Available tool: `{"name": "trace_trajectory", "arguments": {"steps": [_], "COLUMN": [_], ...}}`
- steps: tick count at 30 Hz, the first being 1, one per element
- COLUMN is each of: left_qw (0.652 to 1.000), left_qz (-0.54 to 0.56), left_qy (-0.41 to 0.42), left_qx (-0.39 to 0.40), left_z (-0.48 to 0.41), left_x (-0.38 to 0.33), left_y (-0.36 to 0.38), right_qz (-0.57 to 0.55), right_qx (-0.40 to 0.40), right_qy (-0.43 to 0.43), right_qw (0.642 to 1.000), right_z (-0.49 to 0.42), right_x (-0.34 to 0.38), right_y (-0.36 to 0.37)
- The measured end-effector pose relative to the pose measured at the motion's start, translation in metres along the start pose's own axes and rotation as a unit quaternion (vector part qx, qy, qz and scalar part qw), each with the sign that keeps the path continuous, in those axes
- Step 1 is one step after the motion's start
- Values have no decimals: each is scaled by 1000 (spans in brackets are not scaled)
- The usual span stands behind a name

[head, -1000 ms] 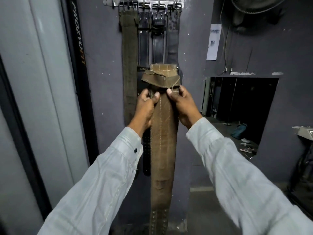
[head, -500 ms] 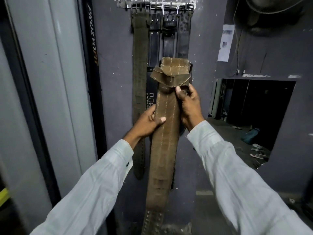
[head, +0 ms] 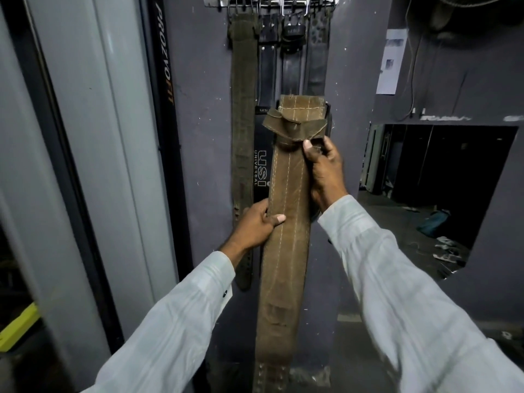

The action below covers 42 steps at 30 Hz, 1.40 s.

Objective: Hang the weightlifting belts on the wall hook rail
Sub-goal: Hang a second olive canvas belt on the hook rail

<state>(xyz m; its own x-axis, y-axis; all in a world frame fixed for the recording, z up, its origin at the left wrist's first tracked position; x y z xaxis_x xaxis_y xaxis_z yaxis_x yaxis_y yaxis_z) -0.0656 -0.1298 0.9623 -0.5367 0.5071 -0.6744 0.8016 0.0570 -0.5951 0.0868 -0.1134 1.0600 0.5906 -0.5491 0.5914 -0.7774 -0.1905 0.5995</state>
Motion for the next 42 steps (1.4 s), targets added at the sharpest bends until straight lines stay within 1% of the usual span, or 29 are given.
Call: {"name": "trace_trajectory", "arguments": {"steps": [3, 6, 9, 10, 13, 15, 16, 18, 20, 21, 22, 24, 26, 27, 29, 31, 33, 35, 39, 40, 42], "left_qw": [997, 995, 991, 990, 987, 984, 986, 980, 957, 948, 948, 958, 960, 956, 943, 940, 941, 942, 941, 943, 950], "left_qz": [19, 32, 2, 8, 20, 48, 78, 183, 281, 306, 305, 263, 251, 269, 303, 293, 279, 268, 254, 247, 230], "left_qy": [-25, -38, -52, -60, -73, -58, -48, -50, -66, -74, -84, -110, -119, -113, -106, -109, -121, -136, -154, -154, -150], "left_qx": [73, 88, 124, 129, 143, 159, 143, 66, -17, -40, -46, -23, -15, -30, -88, -134, -147, -151, -163, -161, -149], "left_z": [11, 22, 32, 35, 39, 37, 32, 17, -5, -13, -20, -27, -31, -34, -40, -44, -44, -43, -40, -40, -41], "left_x": [13, 29, 46, 53, 55, 39, 26, -1, -21, -32, -38, -44, -43, -42, -40, -38, -35, -27, -10, -8, -7], "left_y": [18, 32, 49, 53, 59, 56, 49, 21, -15, -27, -37, -42, -42, -44, -52, -59, -54, -48, -36, -33, -29], "right_qz": [4, 8, 10, 12, 23, 27, 23, 15, 16, 21, 24, 19, 20, 30, 70, 127, 186, 211, 210, 229, 296], "right_qx": [-10, -6, 1, 3, 16, 31, 39, 53, 59, 62, 64, 65, 73, 77, 86, 112, 152, 169, 176, 173, 145], "right_qy": [5, 15, 20, 20, 23, 30, 36, 51, 68, 73, 79, 88, 96, 107, 141, 178, 204, 218, 256, 265, 257], "right_qw": [1000, 1000, 1000, 1000, 999, 999, 998, 997, 996, 995, 995, 994, 992, 991, 984, 969, 949, 938, 927, 921, 908], "right_z": [-2, -1, -2, -2, -3, -2, -1, 3, 11, 15, 19, 25, 30, 33, 40, 45, 43, 37, 28, 27, 22], "right_x": [-4, -7, -7, -6, -6, -6, -5, -6, -11, -14, -17, -20, -21, -23, -29, -33, -31, -23, -9, -8, -8], "right_y": [-3, -5, -6, -6, -9, -11, -12, -12, -12, -14, -16, -22, -26, -28, -34, -38, -41, -41, -33, -32, -34]}}
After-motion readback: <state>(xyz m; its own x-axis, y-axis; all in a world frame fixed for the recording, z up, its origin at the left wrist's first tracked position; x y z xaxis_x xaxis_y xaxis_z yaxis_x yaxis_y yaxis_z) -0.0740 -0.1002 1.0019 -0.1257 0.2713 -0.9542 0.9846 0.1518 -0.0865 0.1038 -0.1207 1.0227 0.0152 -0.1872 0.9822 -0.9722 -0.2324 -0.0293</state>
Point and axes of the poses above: each hand's wrist, its own z-axis away from the middle knuckle, its own y-axis out of the palm, x = y × z, the point moved 8 cm from there along -z, towards the middle knuckle, and after that the axes turned 15 degrees about -z, right-handed, at the moved point
